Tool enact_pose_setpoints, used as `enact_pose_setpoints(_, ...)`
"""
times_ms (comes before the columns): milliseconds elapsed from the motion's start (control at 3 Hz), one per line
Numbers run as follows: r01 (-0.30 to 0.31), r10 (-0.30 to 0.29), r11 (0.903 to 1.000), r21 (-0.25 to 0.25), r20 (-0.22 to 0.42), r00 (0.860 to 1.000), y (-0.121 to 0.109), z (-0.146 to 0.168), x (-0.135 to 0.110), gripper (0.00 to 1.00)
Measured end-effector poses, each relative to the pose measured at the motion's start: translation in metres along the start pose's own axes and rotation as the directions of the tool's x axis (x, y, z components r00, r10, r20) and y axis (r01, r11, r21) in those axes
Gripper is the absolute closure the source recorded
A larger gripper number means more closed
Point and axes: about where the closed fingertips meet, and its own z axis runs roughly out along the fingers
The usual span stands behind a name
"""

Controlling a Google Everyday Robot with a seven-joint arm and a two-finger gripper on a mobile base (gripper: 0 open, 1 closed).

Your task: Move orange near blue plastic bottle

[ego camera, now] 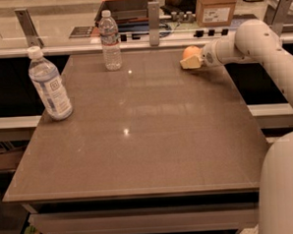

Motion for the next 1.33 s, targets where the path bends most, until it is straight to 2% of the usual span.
enact_pose_setpoints(1333, 0.000, 0.000, 1.0000, 0.000, 0.000, 1.000, 0.0001, -0.0007, -0.0011, 1.00)
